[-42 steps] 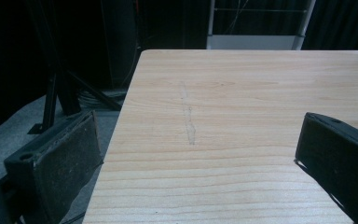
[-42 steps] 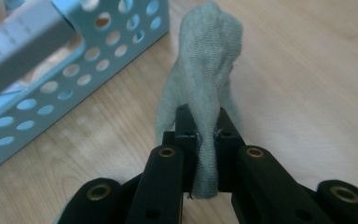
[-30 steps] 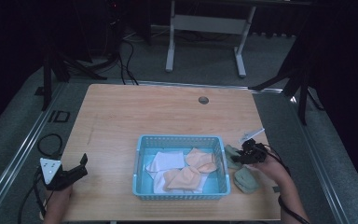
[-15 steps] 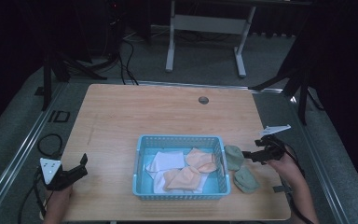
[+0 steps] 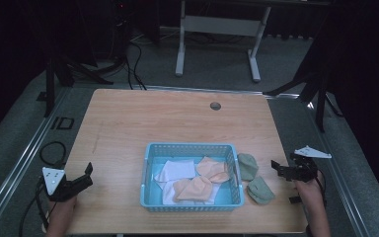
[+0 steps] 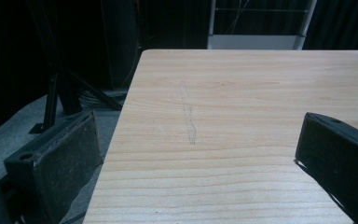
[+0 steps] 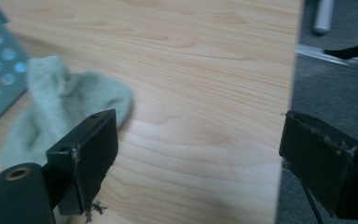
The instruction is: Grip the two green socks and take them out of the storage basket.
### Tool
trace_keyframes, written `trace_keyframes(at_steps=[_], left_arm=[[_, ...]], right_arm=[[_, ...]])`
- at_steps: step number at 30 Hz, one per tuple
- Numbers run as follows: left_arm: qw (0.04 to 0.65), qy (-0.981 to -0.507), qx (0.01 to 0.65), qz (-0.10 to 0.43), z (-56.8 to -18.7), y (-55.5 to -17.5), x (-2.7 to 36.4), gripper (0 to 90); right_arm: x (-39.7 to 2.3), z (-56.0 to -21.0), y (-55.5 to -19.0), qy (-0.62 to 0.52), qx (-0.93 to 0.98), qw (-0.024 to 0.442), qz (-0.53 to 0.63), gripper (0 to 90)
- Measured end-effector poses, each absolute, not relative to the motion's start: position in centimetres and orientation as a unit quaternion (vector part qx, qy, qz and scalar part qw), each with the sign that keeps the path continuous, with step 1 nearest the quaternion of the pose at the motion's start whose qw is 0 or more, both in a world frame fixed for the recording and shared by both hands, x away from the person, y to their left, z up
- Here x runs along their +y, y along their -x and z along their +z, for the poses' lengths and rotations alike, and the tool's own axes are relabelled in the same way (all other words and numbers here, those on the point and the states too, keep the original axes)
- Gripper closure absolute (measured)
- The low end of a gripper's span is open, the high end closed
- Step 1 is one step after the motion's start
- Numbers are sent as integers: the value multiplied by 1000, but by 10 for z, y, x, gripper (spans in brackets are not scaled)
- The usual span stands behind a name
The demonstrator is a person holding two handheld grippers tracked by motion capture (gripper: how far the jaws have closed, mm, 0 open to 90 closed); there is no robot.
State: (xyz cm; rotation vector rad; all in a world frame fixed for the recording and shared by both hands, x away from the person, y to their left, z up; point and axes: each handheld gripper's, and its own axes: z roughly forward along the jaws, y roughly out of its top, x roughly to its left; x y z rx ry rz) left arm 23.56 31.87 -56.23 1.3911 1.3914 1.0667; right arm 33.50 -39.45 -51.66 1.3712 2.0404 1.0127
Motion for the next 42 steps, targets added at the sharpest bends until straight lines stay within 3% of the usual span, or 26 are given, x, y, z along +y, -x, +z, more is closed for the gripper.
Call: trace_keyframes(at_steps=[11,29,42], left_arm=[[436,-560,559,429,-562,-236,319,5],[437,-560,558,429,-562,-236,319,5],[437,-559,560,428,-562,-236,319,5]], right_arm=[[-410,-535,-303,-561,659,315,389,115],[-411,-551,-268,-567,612,377,403,116],[-419,-554,-265,-577,585,367,436,138]])
